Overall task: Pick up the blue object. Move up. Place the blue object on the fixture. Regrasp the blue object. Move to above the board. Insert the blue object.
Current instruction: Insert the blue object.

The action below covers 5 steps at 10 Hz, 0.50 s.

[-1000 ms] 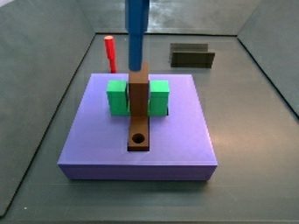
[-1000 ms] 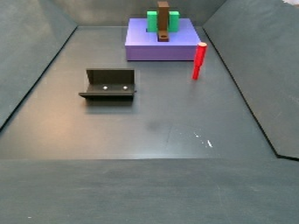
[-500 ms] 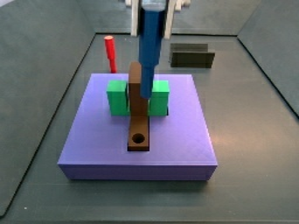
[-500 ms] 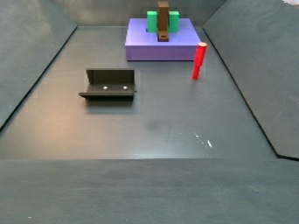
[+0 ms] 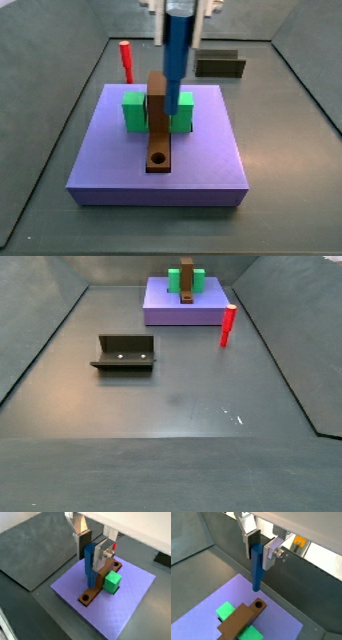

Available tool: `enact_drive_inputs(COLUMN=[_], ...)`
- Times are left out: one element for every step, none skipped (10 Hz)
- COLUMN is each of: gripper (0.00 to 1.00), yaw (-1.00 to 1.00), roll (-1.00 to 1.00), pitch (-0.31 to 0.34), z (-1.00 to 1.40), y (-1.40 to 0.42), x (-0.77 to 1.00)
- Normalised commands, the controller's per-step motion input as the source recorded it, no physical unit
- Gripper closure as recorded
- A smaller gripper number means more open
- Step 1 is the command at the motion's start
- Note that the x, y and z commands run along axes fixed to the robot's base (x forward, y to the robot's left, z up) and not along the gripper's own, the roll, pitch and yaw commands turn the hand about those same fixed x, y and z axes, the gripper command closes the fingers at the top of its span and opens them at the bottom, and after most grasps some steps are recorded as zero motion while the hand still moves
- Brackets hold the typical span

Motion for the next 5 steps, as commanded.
enact_drive_inputs(gripper=[1.00, 1.00, 1.00, 1.00, 1.00], yaw=[0.00, 0.00, 0.00, 0.00, 0.00], roll=[0.10, 0.28, 0.35, 0.30, 0.14], pitch=[-0.157, -0.156, -0.123, -0.050, -0.016], z=[-0.22, -0.25, -0.29, -0.18, -0.13], y=[-0.03, -0.07, -0.03, -0.02, -0.01], x=[0.22, 0.13, 0.11, -0.07, -0.13])
